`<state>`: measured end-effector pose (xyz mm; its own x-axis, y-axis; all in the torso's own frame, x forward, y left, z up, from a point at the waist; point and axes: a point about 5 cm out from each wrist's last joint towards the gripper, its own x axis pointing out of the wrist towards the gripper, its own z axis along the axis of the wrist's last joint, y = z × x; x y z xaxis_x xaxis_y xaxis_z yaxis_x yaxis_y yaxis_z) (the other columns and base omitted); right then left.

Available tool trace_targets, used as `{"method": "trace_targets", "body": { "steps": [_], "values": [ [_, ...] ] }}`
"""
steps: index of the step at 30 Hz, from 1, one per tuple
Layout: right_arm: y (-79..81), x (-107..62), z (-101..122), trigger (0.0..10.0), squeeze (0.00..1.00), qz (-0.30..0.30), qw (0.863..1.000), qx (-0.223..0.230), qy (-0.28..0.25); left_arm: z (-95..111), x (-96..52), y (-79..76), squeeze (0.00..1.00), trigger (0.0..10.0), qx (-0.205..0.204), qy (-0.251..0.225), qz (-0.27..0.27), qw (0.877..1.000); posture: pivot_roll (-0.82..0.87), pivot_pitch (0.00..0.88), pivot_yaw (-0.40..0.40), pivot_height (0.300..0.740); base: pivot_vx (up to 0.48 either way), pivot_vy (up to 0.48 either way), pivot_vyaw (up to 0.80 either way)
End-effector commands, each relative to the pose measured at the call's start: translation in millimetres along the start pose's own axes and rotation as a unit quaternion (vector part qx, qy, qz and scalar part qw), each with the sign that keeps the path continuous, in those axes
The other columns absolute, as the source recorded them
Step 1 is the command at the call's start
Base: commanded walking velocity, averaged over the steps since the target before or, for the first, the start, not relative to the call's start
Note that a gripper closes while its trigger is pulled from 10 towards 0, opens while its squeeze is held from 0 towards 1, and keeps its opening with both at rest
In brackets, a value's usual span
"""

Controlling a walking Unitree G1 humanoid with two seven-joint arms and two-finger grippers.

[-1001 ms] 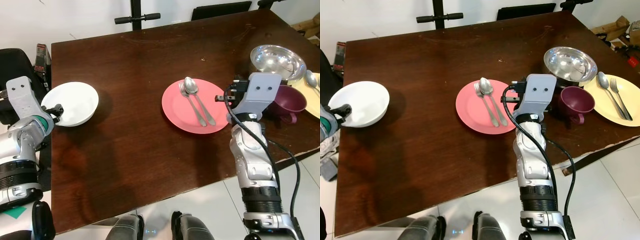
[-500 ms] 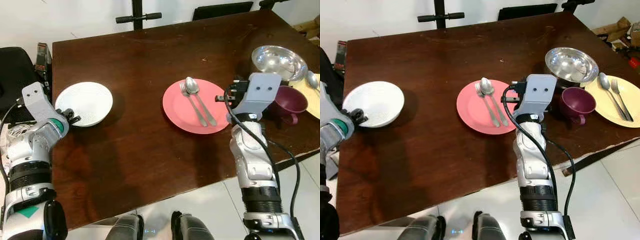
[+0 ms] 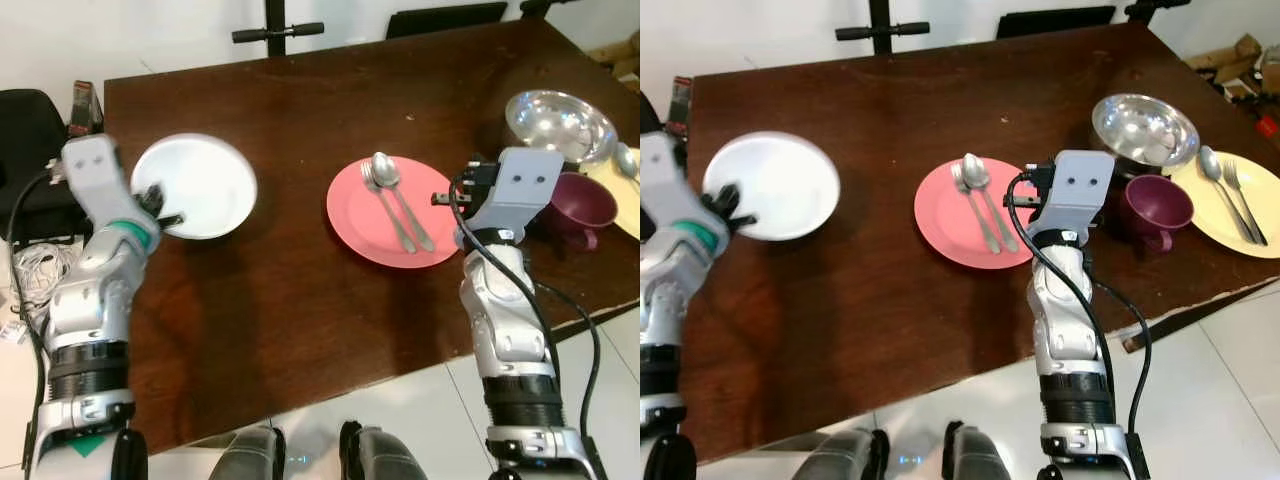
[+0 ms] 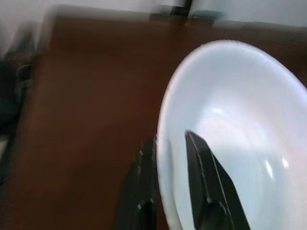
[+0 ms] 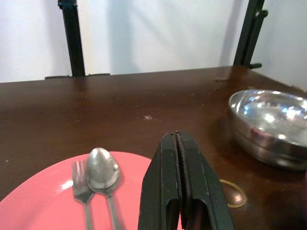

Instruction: Setting the table

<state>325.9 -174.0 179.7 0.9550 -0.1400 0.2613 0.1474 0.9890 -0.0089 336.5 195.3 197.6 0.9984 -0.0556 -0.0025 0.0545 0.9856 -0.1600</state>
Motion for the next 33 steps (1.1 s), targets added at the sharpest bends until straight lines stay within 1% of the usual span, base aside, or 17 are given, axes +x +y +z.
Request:
{"method": "trace_targets", "body": {
  "steps": [1,2,3,5,6,7,9,10,11,12,14,15,18,22,27,28,33],
  "values": [
    [-5.0,-3.6,-10.0,10.0,0.00,-0.012,1.000,0.005,0.025,2.6,-0.8,-16.0,0.00,10.0,0.001,-0.010,-0.046,0.999,0.15,0.094,0.053,0.740,0.000,0.000,0.00],
    [-5.6,-3.8,-10.0,10.0,0.00,-0.013,1.000,0.006,0.025,4.8,0.0,-25.5,0.00,10.0,-0.003,-0.016,-0.066,0.998,0.15,0.093,0.053,0.740,0.000,0.000,0.00],
    [-5.6,-3.8,-10.0,10.0,0.00,-0.013,1.000,0.006,0.025,4.8,0.0,-25.5,0.00,10.0,-0.003,-0.016,-0.066,0.998,0.15,0.093,0.053,0.740,0.000,0.000,0.00],
    [-6.6,-4.0,-9.9,10.0,0.00,-0.014,1.000,0.006,0.024,5.6,1.3,-38.4,0.00,10.0,-0.007,-0.021,-0.087,0.996,0.14,0.091,0.052,0.740,0.000,0.000,0.00],
    [-6.6,-4.0,-9.9,10.0,0.00,-0.014,1.000,0.006,0.024,5.6,1.3,-38.4,0.00,10.0,-0.007,-0.021,-0.087,0.996,0.14,0.091,0.052,0.740,0.000,0.000,0.00],
    [-7.0,-4.0,-10.0,10.0,0.00,-0.014,1.000,0.006,0.024,5.2,1.6,-42.5,0.00,10.0,-0.007,-0.022,-0.092,0.995,0.14,0.091,0.052,0.740,0.000,0.000,0.00],
    [-8.6,-4.4,-10.0,10.0,0.00,-0.016,1.000,0.001,0.024,3.3,0.4,-57.4,0.00,10.0,-0.008,-0.024,-0.116,0.993,0.13,0.087,0.054,0.740,0.000,0.000,0.00],
    [-9.3,-4.6,-10.0,10.0,0.00,-0.018,1.000,0.001,0.024,1.6,-0.9,-62.1,0.00,10.0,-0.014,-0.020,-0.125,0.992,0.13,0.087,0.053,0.740,0.000,0.000,0.00],
    [-10.6,-5.1,-10.0,10.0,0.00,-0.020,0.999,0.000,0.024,-3.9,-3.0,-65.6,0.00,10.0,-0.011,-0.009,-0.131,0.991,0.13,0.086,0.053,0.740,0.000,0.000,0.00],
    [-10.6,-5.1,-10.0,10.0,0.00,-0.020,0.999,0.000,0.024,-3.9,-3.0,-65.6,0.00,10.0,-0.011,-0.009,-0.131,0.991,0.13,0.086,0.053,0.740,0.000,0.000,0.00],
    [-13.3,-6.5,-10.7,10.0,0.00,-0.025,0.999,0.000,0.025,-17.9,-7.7,-67.5,0.00,10.0,-0.003,0.020,-0.133,0.991,0.13,0.086,0.052,0.740,0.000,0.000,0.00],
    [-13.3,-6.5,-10.7,10.0,0.00,-0.025,0.999,0.000,0.025,-17.9,-7.7,-67.5,0.00,10.0,-0.003,0.020,-0.133,0.991,0.13,0.086,0.052,0.740,0.000,0.000,0.00],
    [-17.8,-9.3,-14.6,10.0,0.00,-0.034,0.999,0.002,0.032,-31.6,-11.7,-66.8,0.00,10.0,-0.001,0.044,-0.124,0.991,0.12,0.082,0.048,0.740,0.000,0.000,0.00],
    [-19.9,-10.7,-17.1,10.0,0.00,-0.039,0.999,0.000,0.037,-36.7,-11.5,-66.9,0.00,10.0,0.000,0.058,-0.116,0.992,0.12,0.079,0.045,0.740,0.000,0.000,0.00],
    [-20.3,-11.7,-18.9,10.0,0.00,-0.040,0.998,-0.002,0.040,-37.6,-10.2,-66.5,0.00,10.0,0.006,0.051,-0.108,0.993,0.12,0.074,0.044,0.740,0.000,0.000,0.00],
    [-20.5,-11.9,-19.1,10.0,0.00,-0.040,0.998,-0.004,0.041,-37.2,-9.1,-65.8,0.00,10.0,0.016,0.045,-0.103,0.994,0.12,0.073,0.044,0.740,0.000,0.000,0.00],
    [-21.4,-11.4,-19.2,10.0,0.00,-0.041,0.998,-0.006,0.041,-39.9,-6.0,-63.9,0.00,10.0,0.022,0.050,-0.089,0.995,0.11,0.064,0.042,0.740,0.000,0.000,0.00]
  ]
}}
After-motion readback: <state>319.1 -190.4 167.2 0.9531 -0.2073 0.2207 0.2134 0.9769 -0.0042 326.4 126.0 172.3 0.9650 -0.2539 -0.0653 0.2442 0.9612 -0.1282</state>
